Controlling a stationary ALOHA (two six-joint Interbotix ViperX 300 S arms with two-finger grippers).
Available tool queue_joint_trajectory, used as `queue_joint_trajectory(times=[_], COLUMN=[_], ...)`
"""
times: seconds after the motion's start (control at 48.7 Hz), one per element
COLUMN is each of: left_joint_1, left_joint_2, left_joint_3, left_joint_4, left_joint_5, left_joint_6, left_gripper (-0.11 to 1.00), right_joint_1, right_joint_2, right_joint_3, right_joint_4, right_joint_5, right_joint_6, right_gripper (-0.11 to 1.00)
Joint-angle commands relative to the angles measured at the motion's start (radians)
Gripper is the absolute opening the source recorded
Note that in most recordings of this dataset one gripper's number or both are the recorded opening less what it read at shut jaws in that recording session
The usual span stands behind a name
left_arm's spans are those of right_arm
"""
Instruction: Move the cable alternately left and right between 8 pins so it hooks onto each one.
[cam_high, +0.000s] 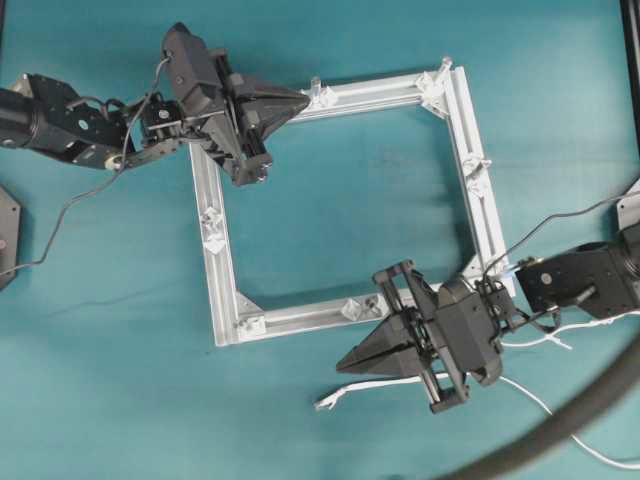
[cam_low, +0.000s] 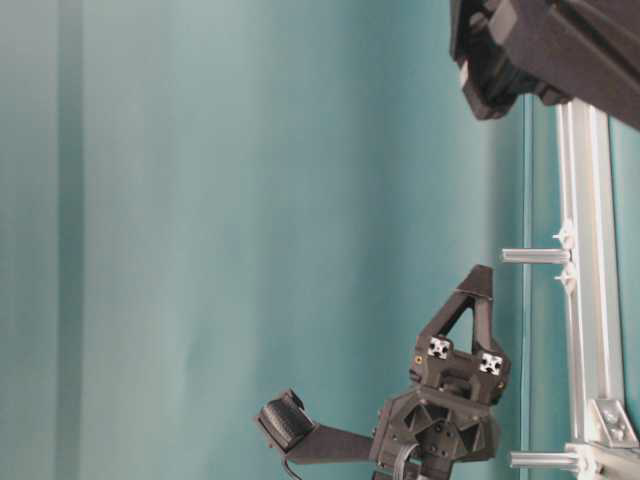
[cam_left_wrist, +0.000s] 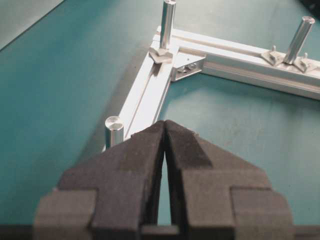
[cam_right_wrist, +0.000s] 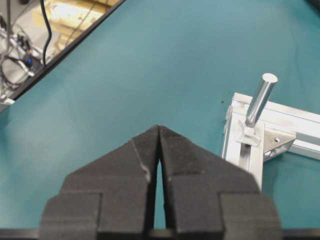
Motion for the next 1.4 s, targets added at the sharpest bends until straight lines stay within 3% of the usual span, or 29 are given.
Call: queue_joint_trajectory(times=[0.0,0.103,0.349,0.514,0.575,0.698,0.781,0.924,0.986,1.376], left_joint_1=[-0.006,-0.009,-0.049,-0.071,-0.075,-0.092,-0.104,-0.143,-0.156,-0.181], left_joint_2=[-0.083,-0.149,-0.344,-0.451,-0.477,-0.511,-0.526,-0.558,-0.580,-0.782], left_joint_3=[-0.021,-0.026,-0.015,0.008,0.018,0.041,0.057,0.097,0.120,0.261], left_joint_4=[0.043,0.043,0.043,0.041,0.040,0.040,0.040,0.041,0.041,0.041], left_joint_5=[0.035,0.138,0.388,0.512,0.545,0.586,0.597,0.600,0.600,0.617], left_joint_6=[0.014,0.017,0.009,0.006,0.005,0.006,0.006,0.015,0.017,0.017], left_gripper=[-0.01,0.00,0.00,0.03,0.10,0.37,0.52,0.73,0.74,0.74], right_joint_1=[0.014,0.025,0.083,0.100,0.100,0.101,0.100,0.100,0.100,0.100], right_joint_2=[-0.014,-0.021,-0.078,-0.069,-0.063,-0.040,-0.017,0.038,0.058,0.143], right_joint_3=[-0.014,-0.021,-0.100,-0.153,-0.169,-0.206,-0.241,-0.314,-0.342,-0.459], right_joint_4=[0.002,0.002,-0.021,-0.037,-0.038,-0.037,-0.038,-0.038,-0.038,-0.029], right_joint_5=[-0.006,0.064,0.411,0.531,0.554,0.598,0.624,0.704,0.742,0.877], right_joint_6=[0.014,0.015,0.014,0.012,0.012,0.015,0.015,0.015,0.015,0.020], right_gripper=[0.00,0.00,0.00,0.00,0.00,0.01,0.11,0.47,0.60,0.59])
